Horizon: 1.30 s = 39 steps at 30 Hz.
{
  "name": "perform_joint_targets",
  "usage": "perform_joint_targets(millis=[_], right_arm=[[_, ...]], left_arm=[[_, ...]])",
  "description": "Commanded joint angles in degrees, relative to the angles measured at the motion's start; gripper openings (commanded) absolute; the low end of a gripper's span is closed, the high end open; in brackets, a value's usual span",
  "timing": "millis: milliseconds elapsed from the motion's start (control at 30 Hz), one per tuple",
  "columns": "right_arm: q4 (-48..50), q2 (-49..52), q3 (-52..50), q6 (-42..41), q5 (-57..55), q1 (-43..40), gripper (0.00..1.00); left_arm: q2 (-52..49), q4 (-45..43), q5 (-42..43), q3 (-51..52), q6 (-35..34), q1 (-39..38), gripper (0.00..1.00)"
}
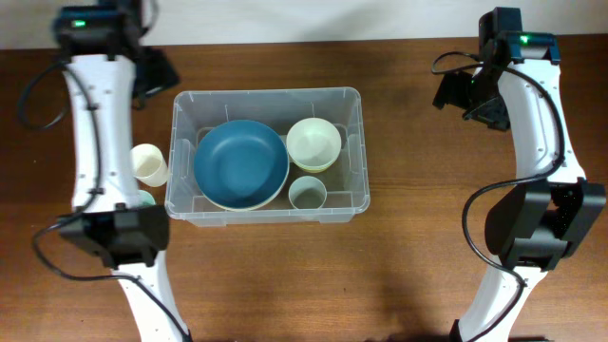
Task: Pack container
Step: 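Move the left gripper to the cream cup and grasp it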
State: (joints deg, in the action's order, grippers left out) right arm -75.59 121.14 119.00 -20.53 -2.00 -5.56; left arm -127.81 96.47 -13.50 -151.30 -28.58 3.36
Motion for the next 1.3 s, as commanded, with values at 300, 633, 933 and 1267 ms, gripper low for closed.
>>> perform_joint_targets(millis=[300, 633, 933, 1267], right_arm=[[0.0, -0.13, -0.17, 0.39, 0.04, -0.09, 0.99], [0.0, -0.13, -0.17, 0.39, 0.04, -0.09, 0.99], [0.0, -0.13, -0.17, 0.39, 0.04, -0.09, 0.99], [0.0, -0.13, -0.17, 0.39, 0.07, -0.09, 0.99]], left_arm=[[1.4, -8.96, 4.37, 27.74, -0.07, 10.21, 0.98], [1.4, -18.49, 5.38, 39.08, -0.11, 10.43, 0.98], [1.36, -22.34, 5.38, 43.76, -0.11, 10.43, 0.96], [1.64, -20.48, 5.86, 39.3, -0.09, 11.85, 0.09]])
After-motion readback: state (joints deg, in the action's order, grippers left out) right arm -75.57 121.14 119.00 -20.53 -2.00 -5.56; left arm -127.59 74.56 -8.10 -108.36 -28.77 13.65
